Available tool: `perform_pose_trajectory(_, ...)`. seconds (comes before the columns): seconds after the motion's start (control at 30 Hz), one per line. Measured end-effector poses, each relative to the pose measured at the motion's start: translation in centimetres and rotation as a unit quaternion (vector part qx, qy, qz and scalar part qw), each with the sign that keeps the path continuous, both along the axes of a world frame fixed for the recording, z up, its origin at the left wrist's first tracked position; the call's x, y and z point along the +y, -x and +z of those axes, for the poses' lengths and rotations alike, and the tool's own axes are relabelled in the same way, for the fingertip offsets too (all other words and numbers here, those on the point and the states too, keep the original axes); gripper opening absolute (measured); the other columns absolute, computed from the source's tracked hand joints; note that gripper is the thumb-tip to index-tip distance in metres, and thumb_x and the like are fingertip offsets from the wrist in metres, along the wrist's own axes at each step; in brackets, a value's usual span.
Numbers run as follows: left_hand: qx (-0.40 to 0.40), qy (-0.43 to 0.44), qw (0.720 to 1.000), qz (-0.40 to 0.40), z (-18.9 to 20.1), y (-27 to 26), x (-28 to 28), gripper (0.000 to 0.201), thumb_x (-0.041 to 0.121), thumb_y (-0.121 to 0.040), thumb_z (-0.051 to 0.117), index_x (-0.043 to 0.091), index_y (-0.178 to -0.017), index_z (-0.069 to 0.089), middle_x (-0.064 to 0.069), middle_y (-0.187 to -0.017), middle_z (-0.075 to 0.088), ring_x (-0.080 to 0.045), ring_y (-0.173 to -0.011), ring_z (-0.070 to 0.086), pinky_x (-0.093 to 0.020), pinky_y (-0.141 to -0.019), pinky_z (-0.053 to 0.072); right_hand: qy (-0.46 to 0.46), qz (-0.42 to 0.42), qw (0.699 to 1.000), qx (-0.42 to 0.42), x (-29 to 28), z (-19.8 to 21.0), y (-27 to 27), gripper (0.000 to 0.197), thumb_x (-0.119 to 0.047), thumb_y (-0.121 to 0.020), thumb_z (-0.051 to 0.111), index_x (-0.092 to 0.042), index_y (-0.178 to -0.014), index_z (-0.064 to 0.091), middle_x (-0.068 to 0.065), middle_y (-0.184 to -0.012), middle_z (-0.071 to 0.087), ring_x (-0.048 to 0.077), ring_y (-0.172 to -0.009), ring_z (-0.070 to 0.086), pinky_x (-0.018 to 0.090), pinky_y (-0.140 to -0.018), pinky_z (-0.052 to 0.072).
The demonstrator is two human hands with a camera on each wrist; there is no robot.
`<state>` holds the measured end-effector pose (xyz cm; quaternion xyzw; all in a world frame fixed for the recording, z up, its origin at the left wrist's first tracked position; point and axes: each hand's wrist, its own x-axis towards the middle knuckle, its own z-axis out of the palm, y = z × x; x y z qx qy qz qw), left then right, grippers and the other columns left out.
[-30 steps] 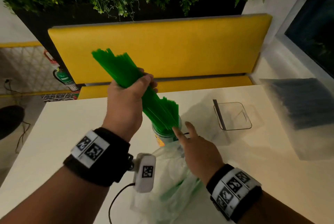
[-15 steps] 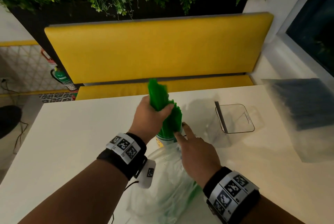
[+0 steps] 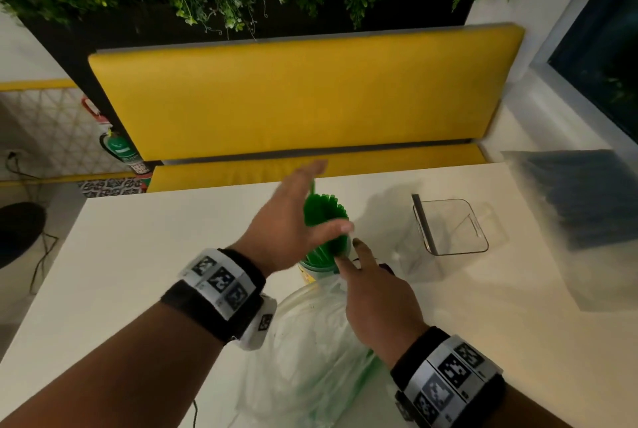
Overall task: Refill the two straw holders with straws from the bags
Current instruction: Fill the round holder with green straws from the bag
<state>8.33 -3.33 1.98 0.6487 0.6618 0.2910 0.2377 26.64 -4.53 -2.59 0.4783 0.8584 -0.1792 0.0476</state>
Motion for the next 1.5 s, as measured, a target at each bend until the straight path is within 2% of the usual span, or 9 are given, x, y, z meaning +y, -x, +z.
perform_pose_trajectory(0.3,0.214,-0.106,0.971,-0.001,-0.3,-0.7,-0.5,0.083,0.078,-0.084,0.042,0.029,-0.151,0.031,-0.004,-0.158,0.031,-0.027,-0.145,0.028,-0.053,-0.115,0.028,0.006,0.005,1.0,0.025,0.1,-0.6,-0.5,0.071,-0.008,-0.09,0.048,-0.028,-0.151,0.018,-0.007,-0.156,0.028,0.019,-0.102,0.063,0.034,-0.072,0.055)
perform_pose_trajectory(0.4,0.348,0.008,0.936,-0.053,-1.9,-2.6,0.4,0.065,0.074,-0.089,0.037,0.038,-0.143,0.038,0.001,-0.159,0.03,-0.029,-0.148,0.021,-0.061,-0.113,0.026,-0.009,0.006,1.0,0.012,0.0,-0.2,-0.2,0.058,-0.01,-0.091,0.045,-0.025,-0.144,0.029,-0.006,-0.149,0.039,0.02,-0.091,0.065,0.033,-0.063,0.05)
perform_pose_trajectory(0.5,0.294,-0.022,0.955,-0.016,-2.9,-1.9,1.7,0.038,0.05,-0.094,0.053,0.026,-0.122,0.059,0.003,-0.135,0.055,-0.026,-0.124,0.046,-0.049,-0.088,0.052,-0.034,0.019,0.999,0.0,0.2,0.0,-0.2,0.056,-0.014,-0.092,0.045,-0.024,-0.146,0.032,-0.005,-0.149,0.04,0.022,-0.096,0.065,0.034,-0.069,0.05)
perform_pose_trajectory(0.67,0.284,-0.066,0.956,0.005,-3.5,-1.9,2.6,0.029,0.043,-0.095,0.056,0.032,-0.12,0.063,0.002,-0.116,0.06,-0.028,-0.109,0.051,-0.043,-0.072,0.056,-0.034,0.019,0.999,0.0,0.2,-0.3,-0.3,0.06,-0.012,-0.091,0.046,-0.024,-0.147,0.03,-0.005,-0.152,0.037,0.024,-0.101,0.065,0.035,-0.073,0.054)
perform_pose_trajectory(0.9,0.329,0.01,0.944,0.006,-1.2,-2.0,1.9,0.064,0.078,-0.084,0.043,0.037,-0.133,0.051,-0.004,-0.14,0.045,-0.03,-0.13,0.041,-0.054,-0.101,0.042,0.021,-0.013,0.999,0.042,0.5,-1.0,-1.3,0.075,-0.012,-0.09,0.05,-0.038,-0.151,0.015,-0.008,-0.161,0.016,0.02,-0.111,0.061,0.033,-0.075,0.055)
perform_pose_trajectory(1.03,0.191,-0.209,0.959,-0.009,2.9,-3.6,-3.8,0.039,0.051,-0.093,0.052,0.017,-0.108,0.066,-0.006,-0.109,0.062,-0.025,-0.1,0.057,-0.038,-0.083,0.048,0.046,-0.053,0.992,0.103,0.4,-1.6,-3.4,0.08,-0.017,-0.092,0.051,-0.042,-0.151,0.004,-0.007,-0.156,0.023,0.018,-0.113,0.059,0.033,-0.08,0.056)
perform_pose_trajectory(1.13,0.118,-0.056,0.984,-0.124,1.0,-6.6,-9.4,0.023,0.034,-0.096,0.045,0.023,-0.085,0.062,0.006,-0.084,0.062,-0.013,-0.076,0.056,-0.03,-0.068,0.047,0.053,-0.062,0.978,0.19,0.2,-2.1,-4.6,0.068,-0.017,-0.095,0.047,-0.036,-0.152,0.015,-0.001,-0.149,0.037,0.015,-0.115,0.056,0.024,-0.086,0.048)
perform_pose_trajectory(1.23,0.103,0.15,0.972,-0.145,-5.8,-8.9,-11.6,0.027,0.031,-0.099,0.038,0.026,-0.11,0.063,0.004,-0.109,0.065,-0.016,-0.099,0.06,-0.03,-0.086,0.048,0.081,-0.074,0.969,0.221,0.0,-2.6,-5.2,0.072,-0.011,-0.09,0.056,-0.036,-0.15,0.026,-0.006,-0.145,0.04,0.01,-0.122,0.05,0.025,-0.096,0.046)
perform_pose_trajectory(1.5,0.01,0.239,0.971,-0.014,-13.7,-10.8,-10.0,0.031,0.028,-0.087,0.041,0.031,-0.113,0.058,0.005,-0.115,0.067,-0.023,-0.106,0.063,-0.035,-0.092,0.05,0.28,-0.059,0.877,0.385,-1.3,-2.4,-7.4,0.07,-0.022,-0.081,0.067,-0.043,-0.142,0.041,-0.021,-0.141,0.049,-0.004,-0.128,0.047,0.025,-0.106,0.04)
